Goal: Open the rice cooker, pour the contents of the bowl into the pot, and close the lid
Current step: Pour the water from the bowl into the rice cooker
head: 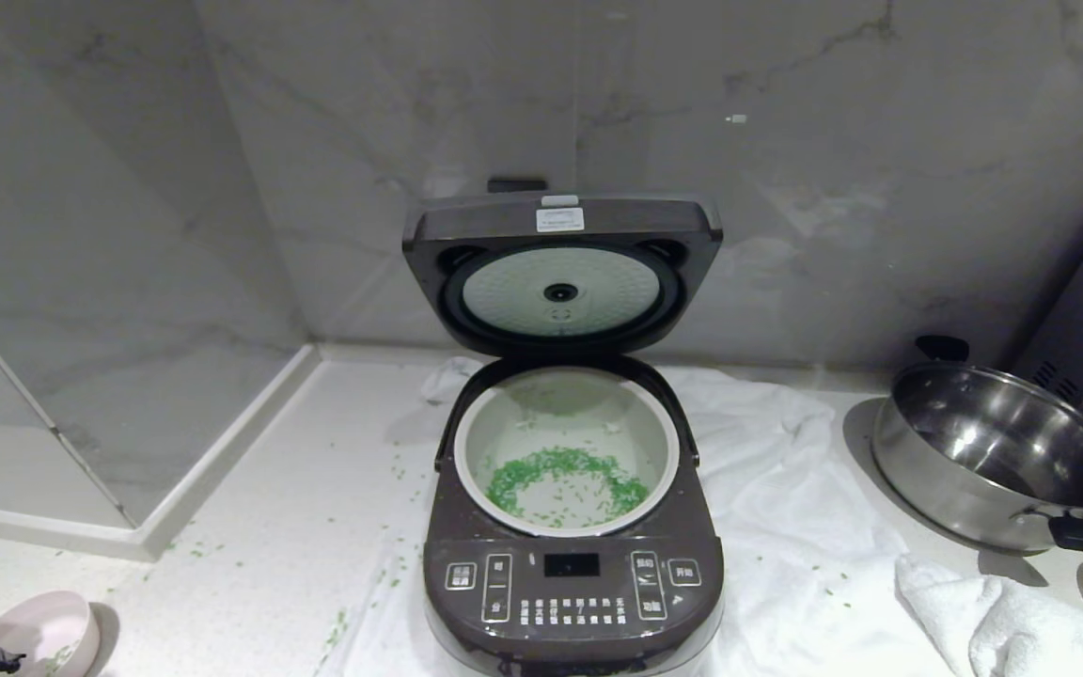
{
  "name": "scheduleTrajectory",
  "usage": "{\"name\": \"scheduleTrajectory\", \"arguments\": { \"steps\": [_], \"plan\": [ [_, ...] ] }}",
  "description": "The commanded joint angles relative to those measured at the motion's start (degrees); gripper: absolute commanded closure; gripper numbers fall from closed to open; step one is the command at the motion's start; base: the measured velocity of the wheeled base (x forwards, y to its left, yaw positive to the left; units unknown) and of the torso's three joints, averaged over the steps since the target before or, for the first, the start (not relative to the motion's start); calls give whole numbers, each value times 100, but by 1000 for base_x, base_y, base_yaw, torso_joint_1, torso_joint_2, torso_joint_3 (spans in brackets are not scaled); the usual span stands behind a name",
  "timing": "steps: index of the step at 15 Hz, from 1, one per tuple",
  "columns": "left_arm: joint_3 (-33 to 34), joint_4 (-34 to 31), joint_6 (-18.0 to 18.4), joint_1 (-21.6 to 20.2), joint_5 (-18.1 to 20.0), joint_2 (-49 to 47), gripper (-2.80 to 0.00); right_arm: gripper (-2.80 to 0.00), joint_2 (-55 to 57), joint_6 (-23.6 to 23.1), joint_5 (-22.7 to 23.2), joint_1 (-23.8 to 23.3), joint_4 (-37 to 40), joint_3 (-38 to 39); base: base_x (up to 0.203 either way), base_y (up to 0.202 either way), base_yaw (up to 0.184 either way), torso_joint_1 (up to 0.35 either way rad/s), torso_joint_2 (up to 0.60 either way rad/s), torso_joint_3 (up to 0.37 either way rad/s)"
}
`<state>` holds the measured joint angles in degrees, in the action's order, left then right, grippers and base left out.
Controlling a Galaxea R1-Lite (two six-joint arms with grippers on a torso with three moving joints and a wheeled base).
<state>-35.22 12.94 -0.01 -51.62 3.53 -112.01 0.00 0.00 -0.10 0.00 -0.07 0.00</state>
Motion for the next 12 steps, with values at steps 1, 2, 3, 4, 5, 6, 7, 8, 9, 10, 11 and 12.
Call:
{"name": "scheduleTrajectory", "arguments": {
  "steps": [1,2,3,4,5,6,7,8,9,10,11,12],
  "plan": [
    [-11,94,-25,3,-2,-249,-280,0,0,0,1,0,-1,0,0,0,0,0,0,0],
    [-11,95,-25,12,-2,-278,-280,0,0,0,1,0,-1,0,0,0,0,0,0,0],
    [-16,105,-25,14,6,-339,-280,0,0,0,1,0,-1,0,0,0,0,0,0,0],
    [-51,141,-28,20,7,-420,-280,0,0,0,1,0,-1,0,0,0,0,0,0,0],
    [-81,155,-34,20,7,-488,-280,0,0,0,1,0,-1,0,0,0,0,0,0,0],
    [-97,156,-34,21,7,-524,-280,0,0,0,1,0,-1,0,0,0,0,0,0,0],
    [-111,164,-34,21,7,-572,-280,0,0,0,1,0,-1,0,0,0,0,0,0,0],
    [-116,188,-34,14,7,-644,-229,0,0,0,1,0,-1,0,0,0,0,0,0,0],
    [-106,265,-34,12,7,-714,0,0,0,0,1,0,-1,0,0,0,0,0,0,0],
    [-67,417,-34,12,-1,-790,0,0,0,0,1,0,-1,0,0,0,0,0,0,0],
    [-20,579,-63,12,-16,-829,0,0,0,0,1,0,-1,0,0,0,0,0,0,0],
    [16,677,-111,20,-28,-831,0,0,0,0,1,0,-1,0,0,0,0,0,0,0]
  ]
}}
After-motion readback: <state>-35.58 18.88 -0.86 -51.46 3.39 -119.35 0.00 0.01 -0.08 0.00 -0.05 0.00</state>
